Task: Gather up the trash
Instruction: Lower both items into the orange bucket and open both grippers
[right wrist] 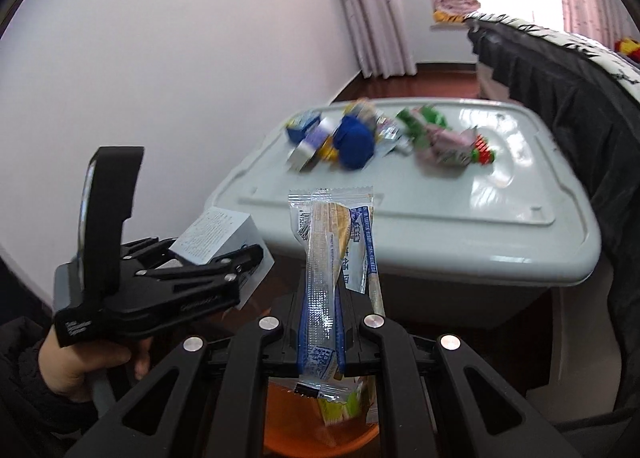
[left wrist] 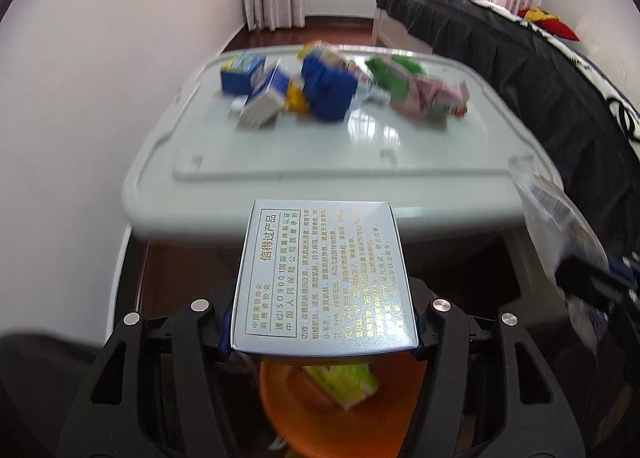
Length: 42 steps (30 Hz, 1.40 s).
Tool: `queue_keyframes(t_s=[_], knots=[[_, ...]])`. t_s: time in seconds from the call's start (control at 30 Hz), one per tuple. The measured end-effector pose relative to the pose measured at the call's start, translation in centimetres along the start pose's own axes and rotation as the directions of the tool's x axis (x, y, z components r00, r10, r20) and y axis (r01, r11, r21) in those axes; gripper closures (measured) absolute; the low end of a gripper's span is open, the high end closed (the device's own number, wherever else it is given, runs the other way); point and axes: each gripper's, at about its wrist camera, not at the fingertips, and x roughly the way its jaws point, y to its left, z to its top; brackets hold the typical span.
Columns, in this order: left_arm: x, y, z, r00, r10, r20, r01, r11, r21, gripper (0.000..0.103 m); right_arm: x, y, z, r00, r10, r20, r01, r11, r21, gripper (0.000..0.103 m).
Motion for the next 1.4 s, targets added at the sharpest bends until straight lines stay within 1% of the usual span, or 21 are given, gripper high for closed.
queue_keyframes(t_s=[0.2,0.27,0.4,0.43,0.6,0.63,0.67,0.73,0.8,0.83,0.87,1.27,1.4], knots=[[0.0,0.6,-3.7,0.998,-0.002,-0.068,0.004,1.000,0.018,0.045,0.8,2.0,-1.1,0.998,0.014,-0.067,-0.017,0.999,-0.046,0.093],[0.1,0.7,-4.3,0.997,-0.004,-0.080,0.006,1.000,0.019,0.044,0.9,2.4,-1.4,0.997,0.013,-0.077,-0.018,0.998,-0.057,0.093],[0.1,0.8,-4.6,0.996,-0.003,-0.089,0.005,1.000,0.019,0.043,0.8,2.7,-1.5,0.996,0.013,-0.083,-0.019,0.998,-0.064,0.092],[0.1,0.8,-4.6,0.996,-0.004,-0.088,0.006,1.000,0.019,0.042,0.8,2.8,-1.5,0.996,0.014,-0.083,-0.019,0.998,-0.065,0.090],[0.3,0.5,-4.7,0.995,0.002,-0.102,0.001,0.999,0.035,0.035,1.0,2.7,-1.5,0.996,0.014,-0.087,-0.019,0.998,-0.063,0.089],[0.3,0.4,-4.7,0.995,0.006,-0.104,-0.002,0.999,0.037,0.034,1.0,2.7,-1.5,0.996,0.014,-0.085,-0.019,0.998,-0.064,0.081],[0.3,0.4,-4.7,0.995,0.009,-0.104,-0.005,0.999,0.039,0.028,1.0,2.7,-1.5,0.997,0.011,-0.082,-0.017,0.998,-0.066,0.062],[0.2,0.2,-4.7,0.995,0.028,-0.099,-0.023,0.998,0.054,0.023,0.5,2.8,-1.5,0.998,0.001,-0.060,-0.005,0.998,-0.068,0.041],[0.1,-0.2,-4.7,0.994,0.050,-0.096,-0.043,0.996,0.076,0.019,0.2,2.8,-1.3,0.999,-0.004,-0.046,0.000,0.997,-0.074,0.041],[0.1,-0.4,-4.8,0.994,0.061,-0.094,-0.053,0.995,0.087,0.015,0.1,2.8,-1.3,0.999,-0.006,-0.043,0.003,0.997,-0.074,0.041],[0.0,-0.4,-4.8,0.994,0.065,-0.091,-0.056,0.994,0.092,0.014,0.1,2.7,-1.2,0.999,-0.005,-0.040,0.002,0.998,-0.070,0.041],[0.0,-0.5,-4.7,0.994,0.061,-0.087,-0.053,0.994,0.096,0.014,0.0,1.9,-0.8,1.000,-0.008,-0.019,0.007,0.999,-0.042,0.041],[0.0,-0.2,-3.9,0.996,0.056,-0.067,-0.050,0.995,0.084,0.014,0.5,1.6,0.5,1.000,0.001,0.024,0.000,0.999,-0.032,0.040]])
